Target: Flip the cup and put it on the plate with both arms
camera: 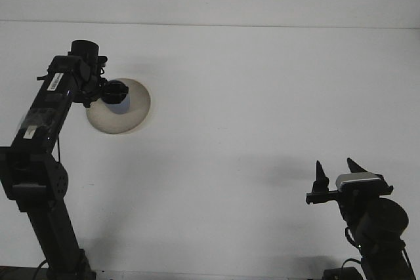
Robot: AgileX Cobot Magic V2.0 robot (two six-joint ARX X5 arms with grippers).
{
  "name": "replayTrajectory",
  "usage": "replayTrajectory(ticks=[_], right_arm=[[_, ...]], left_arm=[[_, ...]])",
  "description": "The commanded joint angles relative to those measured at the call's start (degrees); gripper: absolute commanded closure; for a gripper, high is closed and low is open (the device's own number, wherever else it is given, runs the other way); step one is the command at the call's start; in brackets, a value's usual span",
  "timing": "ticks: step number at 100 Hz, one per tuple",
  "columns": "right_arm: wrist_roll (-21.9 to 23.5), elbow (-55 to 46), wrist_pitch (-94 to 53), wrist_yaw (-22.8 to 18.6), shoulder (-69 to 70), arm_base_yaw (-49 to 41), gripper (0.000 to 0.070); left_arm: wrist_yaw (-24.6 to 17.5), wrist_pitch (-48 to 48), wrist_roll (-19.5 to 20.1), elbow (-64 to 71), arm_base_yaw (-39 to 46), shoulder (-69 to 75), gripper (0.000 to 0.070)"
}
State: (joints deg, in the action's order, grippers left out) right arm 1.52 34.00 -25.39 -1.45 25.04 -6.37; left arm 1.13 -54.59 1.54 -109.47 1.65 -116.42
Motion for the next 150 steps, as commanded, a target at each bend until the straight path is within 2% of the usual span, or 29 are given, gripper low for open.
replayTrajectory(ticks=[1,45,65,91,111,150], right_arm=[[0.17,0.35,0.48,0.02,0.04,-0.13,0.0202],[0.17,0.35,0.5,0.02,0.09,-0.13,0.0202],[0.17,0.35,0.48,0.02,0.09,-0.13,0.0202],[0.17,0.35,0.44,0.0,0.09,-0.13,0.0202],[0.17,0.35,0.39,0.0,0.09,-0.13,0.0202],[0.17,0.35,0.42,-0.02,0.09,-0.13,0.0202]], left_arm=[[-0.31,0.04,-0.26,-2.84,0.07,-1.14,0.0192],[-0.31,-11.69,-1.25,-17.55,0.17,-0.76,0.0192],[-0.31,-16.5,-3.21,-17.66,0.17,2.6,0.0192],[-0.31,-17.51,-3.37,-15.65,-1.53,10.69,0.0192],[-0.26,-14.01,-3.08,-3.37,-3.61,22.67,0.0192],[-0.26,8.7,-3.93,36.72,-3.61,56.02,0.0195]])
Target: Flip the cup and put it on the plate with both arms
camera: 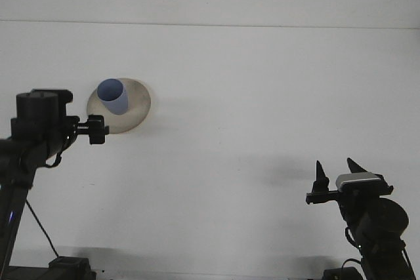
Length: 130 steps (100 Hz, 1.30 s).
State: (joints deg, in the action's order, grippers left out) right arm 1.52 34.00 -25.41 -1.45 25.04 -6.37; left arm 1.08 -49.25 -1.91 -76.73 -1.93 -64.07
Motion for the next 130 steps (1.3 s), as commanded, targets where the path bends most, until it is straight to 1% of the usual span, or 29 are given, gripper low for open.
replayTrajectory(ticks=[1,21,42,60,71,87,93,96,101,105,114,115,116,117,119,120,130], right_arm=[[0.17,0.35,0.44,-0.02,0.09,-0.13,0.0202],[0.2,0.35,0.46,-0.04,0.09,-0.13,0.0202],[0.26,0.35,0.55,-0.04,0.09,-0.13,0.0202],[0.5,0.35,1.29,-0.04,0.07,-0.13,0.0202],[0.46,0.35,1.75,-0.02,0.07,-0.13,0.0202],[0.46,0.35,1.86,-0.02,0.07,-0.13,0.0202],[0.44,0.35,1.88,-0.02,0.07,-0.13,0.0205],[0.44,0.35,1.86,-0.02,0.07,-0.13,0.0216],[0.44,0.35,1.81,-0.02,0.07,-0.13,0.0275],[0.44,0.35,1.81,-0.02,0.07,-0.13,0.0342],[0.44,0.35,1.84,-0.02,0.07,-0.13,0.0543],[0.44,0.35,1.84,-0.02,0.07,-0.13,0.0555],[0.44,0.35,1.84,0.0,0.07,-0.13,0.0594],[0.44,0.35,1.84,-0.02,0.07,-0.13,0.0609],[0.44,0.35,1.81,-0.02,0.07,-0.13,0.0657],[0.44,0.35,1.81,-0.02,0.07,-0.13,0.0693],[0.44,0.35,1.84,-0.02,0.07,-0.13,0.07]], left_arm=[[-0.22,4.04,-0.48,4.81,-0.02,4.5,0.0195],[-0.26,14.97,-0.68,20.65,-0.02,20.48,0.0196],[-0.26,21.59,-0.63,32.35,-0.02,33.9,0.0196],[-0.24,22.29,-0.85,37.42,-0.02,39.32,0.0196],[-0.26,22.49,-2.01,37.62,-0.02,40.5,0.0197],[-0.24,22.36,-2.08,37.62,-0.02,41.4,0.0201],[-0.24,22.36,-2.05,37.62,-0.02,41.44,0.0219],[-0.24,22.36,-2.05,37.62,-0.02,41.44,0.0255],[-0.24,22.34,-2.05,37.62,-0.02,41.44,0.0358],[-0.24,22.34,-2.05,37.62,-0.02,41.44,0.0452],[-0.24,22.32,-2.05,37.62,-0.02,41.44,0.065],[-0.24,22.32,-2.05,37.62,-0.02,41.44,0.0668],[-0.24,22.32,-2.05,37.62,-0.02,41.44,0.0689],[-0.24,22.32,-2.05,37.62,-0.02,41.44,0.07],[-0.24,22.32,-2.05,37.62,-0.02,41.44,0.07],[-0.24,22.34,-2.05,37.62,-0.02,41.44,0.0695],[-0.26,22.27,-2.05,37.62,-0.02,41.44,0.0693]])
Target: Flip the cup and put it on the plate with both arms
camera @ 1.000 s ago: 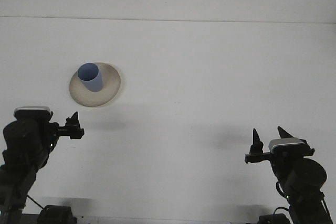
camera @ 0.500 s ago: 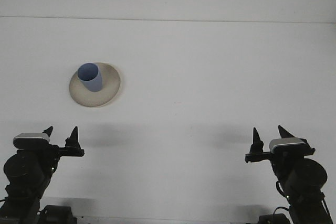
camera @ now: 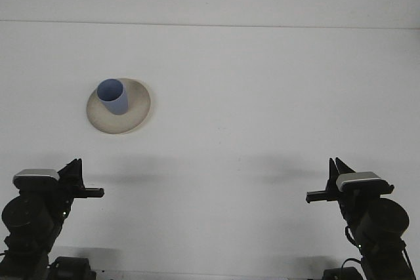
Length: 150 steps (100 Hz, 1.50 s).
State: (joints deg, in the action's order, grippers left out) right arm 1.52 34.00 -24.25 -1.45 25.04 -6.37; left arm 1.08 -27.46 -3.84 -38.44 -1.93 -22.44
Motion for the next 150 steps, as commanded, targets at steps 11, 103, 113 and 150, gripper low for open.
replayTrajectory(ticks=[11,103,113,150], right_arm=[[0.42,0.35,0.7,-0.02,0.07,-0.13,0.07],[0.42,0.35,0.7,-0.02,0.07,-0.13,0.07],[0.42,0.35,0.7,-0.02,0.07,-0.13,0.07],[0.42,0.35,0.7,-0.02,0.07,-0.13,0.07]], left_arm=[[-0.24,0.5,-0.31,-0.68,-0.02,-0.2,0.0692],[0.92,1.84,-0.02,-0.7,0.02,0.09,0.069],[1.07,4.83,0.7,-0.33,0.02,0.9,0.069],[1.05,21.62,0.94,16.15,0.02,14.05,0.069]])
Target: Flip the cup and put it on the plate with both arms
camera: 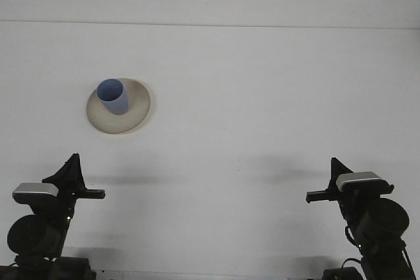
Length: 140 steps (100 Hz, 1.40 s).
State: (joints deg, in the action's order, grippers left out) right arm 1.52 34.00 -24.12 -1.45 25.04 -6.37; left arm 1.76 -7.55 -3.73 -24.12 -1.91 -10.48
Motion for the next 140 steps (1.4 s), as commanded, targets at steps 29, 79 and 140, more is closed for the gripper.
replayTrajectory(ticks=[29,79,140], right_arm=[[0.42,0.35,0.52,-0.02,0.07,-0.13,0.07],[0.42,0.37,1.49,-0.02,0.07,-0.13,0.07],[0.42,0.37,1.46,-0.02,0.07,-0.13,0.07]], left_arm=[[0.35,5.4,3.48,13.2,-0.02,10.29,0.069],[0.11,19.08,1.75,23.32,-0.02,10.29,0.069],[0.11,19.58,1.75,23.32,-0.02,10.29,0.0689]])
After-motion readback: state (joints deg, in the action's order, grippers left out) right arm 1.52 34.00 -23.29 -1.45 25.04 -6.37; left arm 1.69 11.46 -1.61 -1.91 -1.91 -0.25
